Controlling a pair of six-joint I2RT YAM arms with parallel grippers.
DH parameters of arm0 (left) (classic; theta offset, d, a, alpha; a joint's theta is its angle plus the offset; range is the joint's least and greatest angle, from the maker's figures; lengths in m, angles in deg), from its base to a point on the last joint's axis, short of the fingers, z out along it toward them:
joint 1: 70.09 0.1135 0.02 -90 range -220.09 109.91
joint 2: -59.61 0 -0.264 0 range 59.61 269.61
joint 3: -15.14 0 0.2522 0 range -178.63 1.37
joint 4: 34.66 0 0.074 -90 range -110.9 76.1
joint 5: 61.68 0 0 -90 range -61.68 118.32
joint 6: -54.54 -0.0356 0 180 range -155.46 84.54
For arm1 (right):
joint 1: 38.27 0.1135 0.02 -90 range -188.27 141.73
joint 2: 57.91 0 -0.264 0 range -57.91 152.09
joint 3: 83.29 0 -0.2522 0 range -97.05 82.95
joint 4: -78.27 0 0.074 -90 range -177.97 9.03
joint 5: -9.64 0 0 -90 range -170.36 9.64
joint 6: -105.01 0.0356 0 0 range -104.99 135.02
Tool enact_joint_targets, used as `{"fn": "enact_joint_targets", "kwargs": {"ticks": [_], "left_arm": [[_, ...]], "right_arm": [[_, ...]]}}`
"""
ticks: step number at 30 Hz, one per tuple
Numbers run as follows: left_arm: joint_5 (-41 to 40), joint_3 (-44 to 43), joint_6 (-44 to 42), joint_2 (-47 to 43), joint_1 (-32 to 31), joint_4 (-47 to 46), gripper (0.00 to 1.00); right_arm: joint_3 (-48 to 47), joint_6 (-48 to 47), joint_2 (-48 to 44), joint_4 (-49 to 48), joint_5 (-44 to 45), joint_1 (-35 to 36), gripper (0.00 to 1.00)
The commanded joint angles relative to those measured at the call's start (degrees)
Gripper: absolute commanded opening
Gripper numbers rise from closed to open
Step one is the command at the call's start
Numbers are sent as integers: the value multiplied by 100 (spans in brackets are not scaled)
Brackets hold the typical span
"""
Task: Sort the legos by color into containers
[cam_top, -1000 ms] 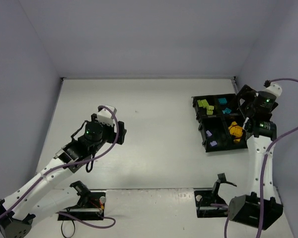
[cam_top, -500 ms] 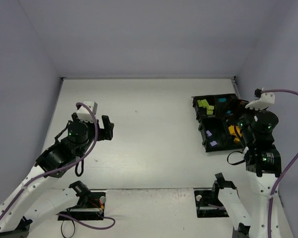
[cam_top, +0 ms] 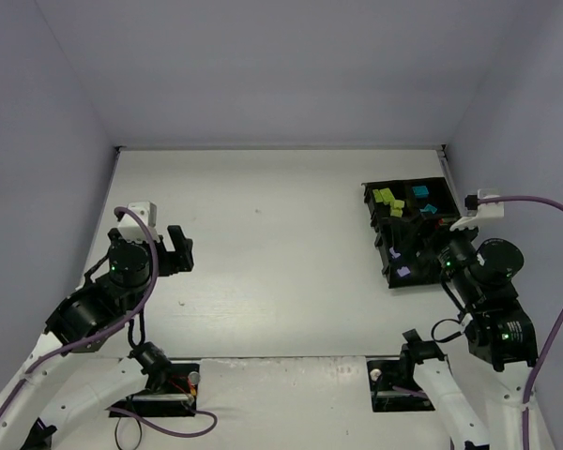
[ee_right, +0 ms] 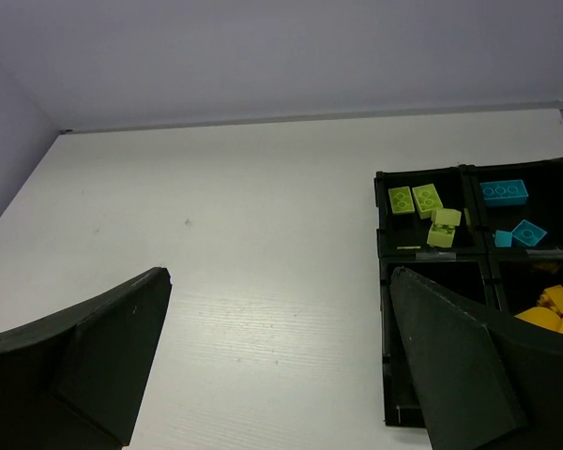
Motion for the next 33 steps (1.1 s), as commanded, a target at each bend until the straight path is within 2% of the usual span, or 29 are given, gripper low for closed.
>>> {"fn": "enact_joint_targets", "kwargs": {"ticks": [1, 7, 33], "left_arm": [[-343, -157, 100, -30, 28, 69, 78], [-325, -113, 162, -83, 28, 122, 78], [-545, -33, 311, -320, 28, 368, 79]], "right_arm": [[66, -100, 7, -294, 265, 88, 100], [119, -162, 34, -250, 599, 114, 100], [207, -276, 34, -145, 915, 114, 100]]}}
